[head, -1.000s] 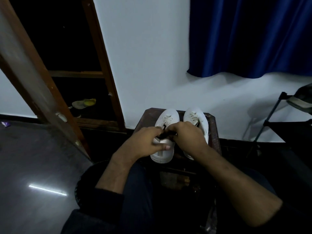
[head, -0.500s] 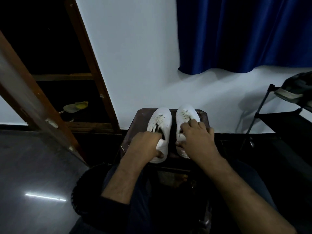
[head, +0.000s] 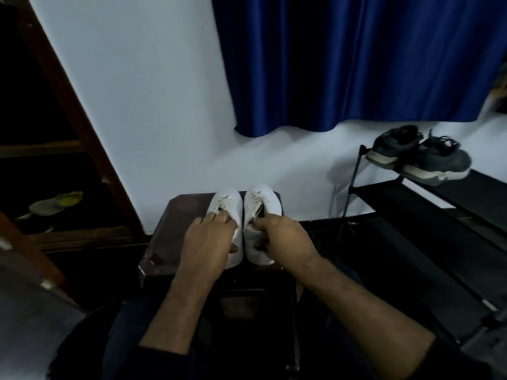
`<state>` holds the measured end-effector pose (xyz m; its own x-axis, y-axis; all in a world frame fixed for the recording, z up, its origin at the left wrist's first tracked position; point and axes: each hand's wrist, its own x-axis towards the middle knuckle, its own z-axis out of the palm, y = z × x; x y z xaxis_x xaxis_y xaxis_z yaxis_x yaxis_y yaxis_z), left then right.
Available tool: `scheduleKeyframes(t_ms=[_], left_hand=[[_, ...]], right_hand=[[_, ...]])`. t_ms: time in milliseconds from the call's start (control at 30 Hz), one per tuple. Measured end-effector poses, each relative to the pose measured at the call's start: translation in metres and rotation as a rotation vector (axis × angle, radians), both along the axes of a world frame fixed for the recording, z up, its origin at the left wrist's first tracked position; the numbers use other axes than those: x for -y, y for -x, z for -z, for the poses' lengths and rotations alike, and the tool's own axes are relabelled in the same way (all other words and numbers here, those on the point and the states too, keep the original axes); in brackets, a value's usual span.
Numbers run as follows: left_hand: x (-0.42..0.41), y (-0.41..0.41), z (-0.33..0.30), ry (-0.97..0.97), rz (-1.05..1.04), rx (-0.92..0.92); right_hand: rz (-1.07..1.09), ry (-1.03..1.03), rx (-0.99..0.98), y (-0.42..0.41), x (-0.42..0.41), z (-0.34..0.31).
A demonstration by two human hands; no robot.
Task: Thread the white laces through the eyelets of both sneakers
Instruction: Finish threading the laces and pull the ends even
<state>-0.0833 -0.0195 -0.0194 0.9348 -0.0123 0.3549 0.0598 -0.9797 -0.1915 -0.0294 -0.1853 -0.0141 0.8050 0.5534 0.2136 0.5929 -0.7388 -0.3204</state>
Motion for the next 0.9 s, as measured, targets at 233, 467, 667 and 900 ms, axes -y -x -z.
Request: scheduleKeyframes(t_ms=[233, 467, 667, 900], left_hand=[[0.032, -0.011, -0.014, 0.121, 0.103, 0.19], [0.064, -0.018, -0.047, 0.238, 0.141, 0.353], [0.068, -0.02, -0.055, 0.242, 0.128, 0.362], [0.077, -0.033, -0.061, 0.211, 0.193, 0.357]], right_hand=[[0.047, -0.063, 0.184, -0.001, 0.045, -0.019], [0.062, -0.147, 0.31, -0.006, 0.08, -0.041], [0.062, -0.187, 0.344, -0.007, 0.081, -0.043], [0.095, -0.225, 0.362, -0.013, 0.095, -0.047]])
